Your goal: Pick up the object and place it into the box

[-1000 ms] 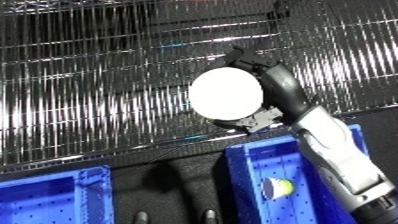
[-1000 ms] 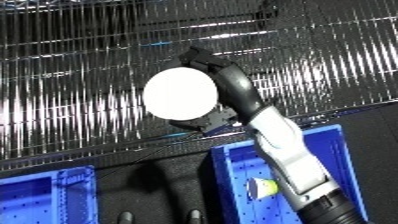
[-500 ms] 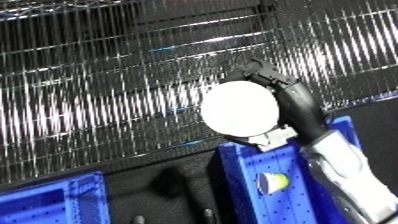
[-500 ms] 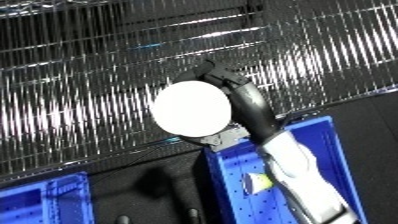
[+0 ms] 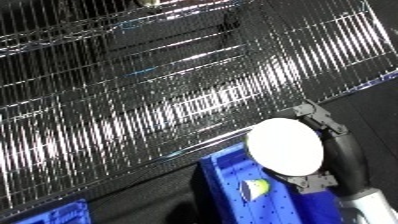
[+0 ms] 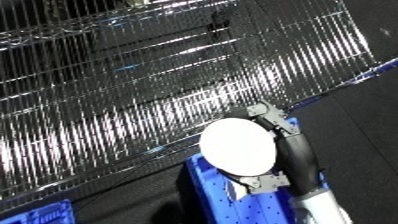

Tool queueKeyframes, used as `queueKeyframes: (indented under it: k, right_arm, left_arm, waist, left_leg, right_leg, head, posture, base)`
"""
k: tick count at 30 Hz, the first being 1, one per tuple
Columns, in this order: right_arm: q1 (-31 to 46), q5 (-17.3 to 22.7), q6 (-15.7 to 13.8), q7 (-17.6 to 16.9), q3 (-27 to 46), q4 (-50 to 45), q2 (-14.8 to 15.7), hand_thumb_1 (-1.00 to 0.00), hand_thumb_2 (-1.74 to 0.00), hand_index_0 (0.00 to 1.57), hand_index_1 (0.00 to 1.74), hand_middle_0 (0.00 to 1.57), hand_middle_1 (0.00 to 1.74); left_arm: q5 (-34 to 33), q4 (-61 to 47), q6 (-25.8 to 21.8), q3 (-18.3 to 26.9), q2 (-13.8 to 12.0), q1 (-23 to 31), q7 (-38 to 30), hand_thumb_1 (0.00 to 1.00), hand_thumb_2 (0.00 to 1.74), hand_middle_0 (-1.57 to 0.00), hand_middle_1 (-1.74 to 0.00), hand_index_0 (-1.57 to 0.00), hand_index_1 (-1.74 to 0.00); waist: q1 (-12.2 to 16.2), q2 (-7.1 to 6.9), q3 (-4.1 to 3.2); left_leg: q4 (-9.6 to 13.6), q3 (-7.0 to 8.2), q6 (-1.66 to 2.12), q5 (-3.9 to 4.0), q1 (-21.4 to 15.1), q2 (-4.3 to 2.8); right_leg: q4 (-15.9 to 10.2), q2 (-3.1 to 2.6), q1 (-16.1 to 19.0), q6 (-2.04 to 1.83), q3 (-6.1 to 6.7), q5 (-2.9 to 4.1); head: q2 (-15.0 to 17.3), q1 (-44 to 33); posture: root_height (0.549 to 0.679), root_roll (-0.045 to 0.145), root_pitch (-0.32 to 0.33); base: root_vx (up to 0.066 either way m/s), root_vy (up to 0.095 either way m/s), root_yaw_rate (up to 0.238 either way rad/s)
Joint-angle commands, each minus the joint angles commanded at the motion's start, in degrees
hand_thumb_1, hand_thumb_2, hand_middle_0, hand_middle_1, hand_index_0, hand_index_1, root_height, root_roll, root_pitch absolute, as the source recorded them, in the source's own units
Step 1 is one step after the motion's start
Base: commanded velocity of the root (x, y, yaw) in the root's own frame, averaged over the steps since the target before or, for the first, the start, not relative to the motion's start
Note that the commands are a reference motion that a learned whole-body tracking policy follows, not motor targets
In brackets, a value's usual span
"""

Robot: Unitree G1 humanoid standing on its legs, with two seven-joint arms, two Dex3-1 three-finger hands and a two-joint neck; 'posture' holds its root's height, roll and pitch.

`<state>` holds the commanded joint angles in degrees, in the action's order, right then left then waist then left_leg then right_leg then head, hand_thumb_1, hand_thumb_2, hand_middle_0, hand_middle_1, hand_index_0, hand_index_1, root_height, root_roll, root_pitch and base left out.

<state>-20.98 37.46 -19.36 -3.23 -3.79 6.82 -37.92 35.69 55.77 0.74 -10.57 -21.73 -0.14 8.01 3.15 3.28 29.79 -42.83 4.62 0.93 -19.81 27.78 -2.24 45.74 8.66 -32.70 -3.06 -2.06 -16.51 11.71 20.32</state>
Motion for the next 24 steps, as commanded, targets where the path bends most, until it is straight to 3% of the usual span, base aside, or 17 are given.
queueKeyframes:
  k: [5,8,13,18,24]
  right_arm:
    - [4.31,1.08,-1.43,-0.09,1.32,2.07,1.76,-0.95,-1.65,1.49,1.65,1.49,1.65]
    - [6.60,5.18,-2.75,1.28,2.36,6.62,2.50,-0.95,-1.65,1.49,1.65,1.49,1.65]
    - [8.27,11.36,-4.31,4.57,4.13,15.14,2.79,-0.70,-1.22,1.10,1.22,1.10,1.22]
    - [7.91,12.94,-4.45,5.04,5.09,23.83,2.05,-0.45,-0.78,0.71,0.78,0.71,0.78]
    - [7.09,14.32,-4.59,6.03,5.41,31.68,1.38,-0.15,-0.26,0.24,0.26,0.24,0.26]
  left_arm:
    - [-0.55,1.10,0.00,0.81,0.11,0.09,0.35,0.00,0.00,0.00,0.00,0.00,0.00]
    - [-0.81,2.50,-0.82,0.74,0.50,0.06,0.92,0.00,0.00,0.00,0.00,0.00,0.00]
    - [-0.87,3.52,-1.46,0.16,0.95,-0.34,1.77,0.00,0.00,0.00,0.00,0.00,0.00]
    - [-0.63,4.34,-1.69,-0.88,1.19,-0.46,2.67,0.00,0.00,0.00,0.00,0.00,0.00]
    - [-0.64,5.17,-1.93,-1.70,1.59,-0.36,3.84,0.00,0.00,0.00,0.00,0.00,0.00]
  waist:
    - [1.00,-0.29,0.00]
    - [1.69,-0.17,0.00]
    - [2.31,0.82,0.00]
    - [2.54,2.33,0.00]
    - [2.59,3.78,-0.16]
  left_leg:
    - [1.20,0.49,0.04,0.02,-2.10,-0.04]
    - [2.87,0.71,0.21,0.53,-4.44,-0.08]
    - [5.22,0.99,0.73,1.77,-7.06,0.09]
    - [6.93,1.10,1.27,3.04,-8.99,0.58]
    - [8.45,1.10,1.68,3.95,-10.52,1.18]
  right_leg:
    - [-2.02,-0.30,2.08,-0.23,0.10,0.58]
    - [-3.86,-0.49,4.11,-0.39,0.31,0.97]
    - [-6.25,-0.25,6.32,-0.50,0.61,1.44]
    - [-7.83,0.13,7.92,-0.39,0.83,1.63]
    - [-8.94,0.52,9.05,-0.22,1.01,1.67]
  head:
    - [1.67,1.68]
    - [3.11,3.57]
    - [4.99,7.01]
    - [6.51,10.84]
    - [8.13,13.61]
  posture:
    - [0.638,0.069,0.071]
    - [0.642,0.070,0.056]
    - [0.646,0.077,0.042]
    - [0.649,0.086,0.030]
    - [0.652,0.096,0.021]
  base:
    - [-0.001,-0.032,-0.107]
    - [0.006,-0.023,-0.118]
    - [0.009,-0.009,-0.078]
    - [0.020,0.015,-0.023]
    - [0.022,0.019,0.002]
